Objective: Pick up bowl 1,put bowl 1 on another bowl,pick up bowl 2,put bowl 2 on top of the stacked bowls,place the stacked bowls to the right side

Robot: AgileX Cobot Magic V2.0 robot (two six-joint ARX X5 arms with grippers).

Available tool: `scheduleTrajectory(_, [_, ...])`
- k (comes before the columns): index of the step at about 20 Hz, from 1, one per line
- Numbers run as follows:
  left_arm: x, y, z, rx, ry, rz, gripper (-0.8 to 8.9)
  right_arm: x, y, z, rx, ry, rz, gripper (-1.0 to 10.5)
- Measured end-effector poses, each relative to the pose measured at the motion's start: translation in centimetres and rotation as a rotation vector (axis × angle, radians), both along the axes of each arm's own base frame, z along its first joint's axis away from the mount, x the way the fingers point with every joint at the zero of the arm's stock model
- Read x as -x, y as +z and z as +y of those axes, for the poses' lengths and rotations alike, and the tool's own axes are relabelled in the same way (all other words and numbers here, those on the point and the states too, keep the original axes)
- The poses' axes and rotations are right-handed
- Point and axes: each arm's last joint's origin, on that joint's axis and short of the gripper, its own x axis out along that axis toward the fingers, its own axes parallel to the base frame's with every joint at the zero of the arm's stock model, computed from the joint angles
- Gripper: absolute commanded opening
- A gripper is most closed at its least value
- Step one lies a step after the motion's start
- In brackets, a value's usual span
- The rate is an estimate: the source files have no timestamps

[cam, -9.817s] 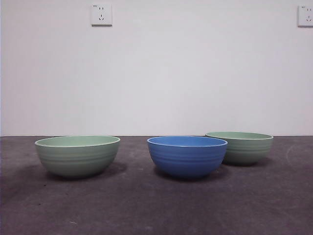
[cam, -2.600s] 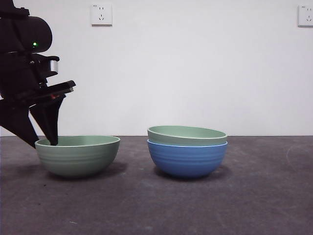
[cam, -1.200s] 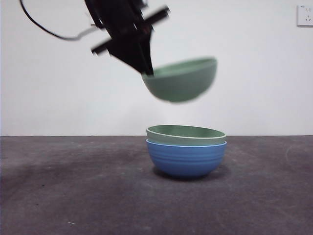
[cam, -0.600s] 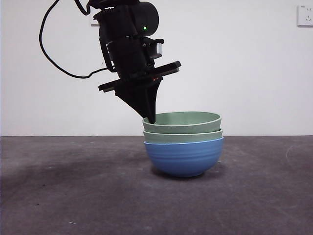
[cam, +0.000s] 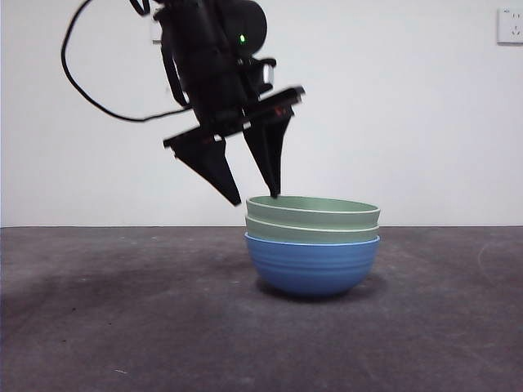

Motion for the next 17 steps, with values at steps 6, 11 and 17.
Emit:
scheduleTrajectory(6, [4.9, 10.3, 4.7, 0.110, 0.029, -0.206, 2.92, -4.6, -3.4, 2.0, 0.069, -0.005, 0.167, 4.0])
scheduleTrajectory(11, [11.6, 17.3, 9.2, 0.193, 0.026, -0.398, 2.92, -10.0, -8.4, 3.4, 0.113, -0.056, 0.333, 4.1])
scheduleTrajectory(17, [16.5, 20.4, 12.4, 0.255, 0.027, -0.499, 2.92, -14.0, -13.3, 4.4, 0.065, -0.077, 0.471, 4.1])
